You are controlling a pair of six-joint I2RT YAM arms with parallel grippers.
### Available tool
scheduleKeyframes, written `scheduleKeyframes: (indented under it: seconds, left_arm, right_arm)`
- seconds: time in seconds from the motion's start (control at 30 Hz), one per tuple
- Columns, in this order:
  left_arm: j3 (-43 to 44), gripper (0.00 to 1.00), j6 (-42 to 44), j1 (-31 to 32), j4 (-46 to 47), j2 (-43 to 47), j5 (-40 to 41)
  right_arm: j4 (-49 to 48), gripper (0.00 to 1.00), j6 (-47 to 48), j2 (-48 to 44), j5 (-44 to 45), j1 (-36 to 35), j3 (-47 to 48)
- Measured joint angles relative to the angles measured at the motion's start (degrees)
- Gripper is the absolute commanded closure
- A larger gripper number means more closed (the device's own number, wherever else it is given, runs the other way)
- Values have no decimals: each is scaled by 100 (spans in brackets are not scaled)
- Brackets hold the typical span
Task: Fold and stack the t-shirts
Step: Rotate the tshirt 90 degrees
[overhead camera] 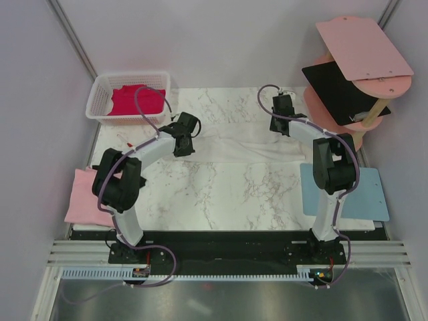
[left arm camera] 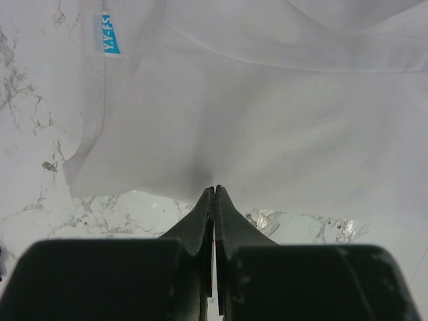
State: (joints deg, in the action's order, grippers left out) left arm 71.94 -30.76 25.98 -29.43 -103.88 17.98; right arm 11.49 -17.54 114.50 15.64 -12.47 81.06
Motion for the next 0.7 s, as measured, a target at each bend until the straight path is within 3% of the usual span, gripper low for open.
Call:
scheduleKeyframes:
  seconds: [0.27,0.5,0.7]
  left_arm:
    - [72,98,-181,-24,-55,-476,-61]
    - [-374,98,-376,-70,-61,-219,-160]
    - [-168,98,-402,-304,-339,-323,-221]
  right_arm:
    - [577,100,105,811,487,0,726]
    - [1139,100,114,839,688,-2,841]
    - [1648,100,107,804,717,-48,863]
